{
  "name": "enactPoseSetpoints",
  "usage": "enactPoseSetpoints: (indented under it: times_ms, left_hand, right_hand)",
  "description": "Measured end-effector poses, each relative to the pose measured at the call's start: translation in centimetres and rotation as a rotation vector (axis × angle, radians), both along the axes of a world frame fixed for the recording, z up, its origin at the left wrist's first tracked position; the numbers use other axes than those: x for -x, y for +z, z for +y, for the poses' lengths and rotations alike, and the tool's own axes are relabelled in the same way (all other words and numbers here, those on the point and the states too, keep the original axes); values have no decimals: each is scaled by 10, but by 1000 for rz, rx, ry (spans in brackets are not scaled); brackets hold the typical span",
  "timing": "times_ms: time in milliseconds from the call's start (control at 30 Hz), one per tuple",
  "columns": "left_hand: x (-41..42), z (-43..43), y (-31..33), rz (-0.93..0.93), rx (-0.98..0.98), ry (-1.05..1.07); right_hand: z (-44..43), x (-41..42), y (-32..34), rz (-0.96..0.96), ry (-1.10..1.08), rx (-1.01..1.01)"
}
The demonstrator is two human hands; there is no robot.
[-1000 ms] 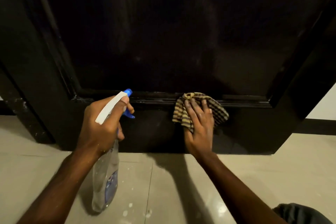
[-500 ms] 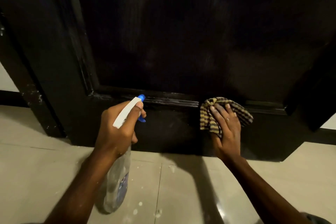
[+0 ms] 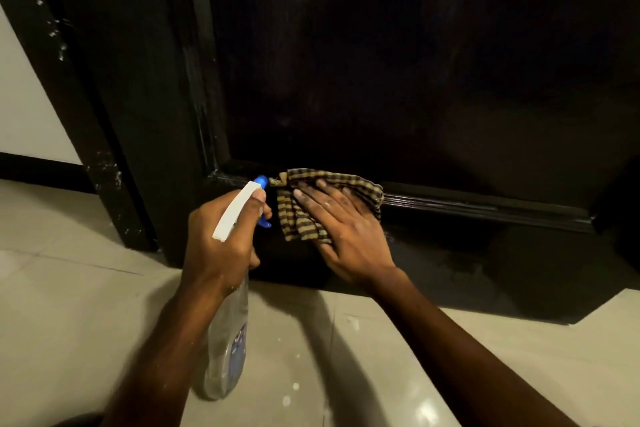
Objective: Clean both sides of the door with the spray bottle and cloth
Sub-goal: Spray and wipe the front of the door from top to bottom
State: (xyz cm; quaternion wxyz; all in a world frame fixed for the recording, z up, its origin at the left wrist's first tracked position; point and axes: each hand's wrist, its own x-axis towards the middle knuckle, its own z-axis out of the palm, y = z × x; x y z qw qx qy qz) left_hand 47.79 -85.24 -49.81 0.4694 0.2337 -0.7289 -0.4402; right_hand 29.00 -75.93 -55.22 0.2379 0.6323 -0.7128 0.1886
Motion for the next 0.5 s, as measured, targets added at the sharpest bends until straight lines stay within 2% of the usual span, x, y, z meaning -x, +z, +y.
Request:
enactPoseSetpoints:
  times_ms: [100, 233, 367, 500]
  left_hand:
    - [-6, -6, -1, 5, 8, 10]
    - [-11, -11, 2, 24, 24, 14]
    - [-12, -11, 3, 32, -4, 33]
    - [-16, -13, 5, 52, -16, 56]
  right_hand:
    - [31, 21, -4, -43, 12, 85]
    - [80, 50, -19, -98, -90, 217]
    - [79, 50, -21, -44, -133, 193]
    - [32, 20, -5, 9, -46, 85]
